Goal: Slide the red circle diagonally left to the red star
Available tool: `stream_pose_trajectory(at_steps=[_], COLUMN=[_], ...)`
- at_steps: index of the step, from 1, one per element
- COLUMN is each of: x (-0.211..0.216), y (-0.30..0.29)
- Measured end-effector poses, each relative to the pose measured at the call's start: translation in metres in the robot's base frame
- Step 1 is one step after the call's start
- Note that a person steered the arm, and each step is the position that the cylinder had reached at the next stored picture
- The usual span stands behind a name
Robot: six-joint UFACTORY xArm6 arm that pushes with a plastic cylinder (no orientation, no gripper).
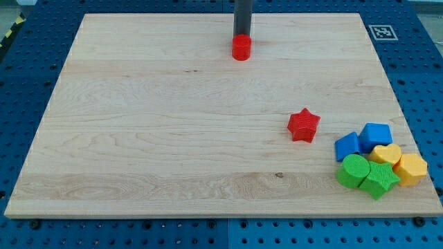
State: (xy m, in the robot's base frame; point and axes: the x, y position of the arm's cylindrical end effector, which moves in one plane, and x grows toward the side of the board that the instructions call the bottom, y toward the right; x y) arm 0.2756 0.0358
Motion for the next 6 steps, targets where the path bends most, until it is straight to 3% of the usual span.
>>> stream_pose_trajectory(at_steps=[2,6], x=[0.035,0.146], y=[0.000,0.000])
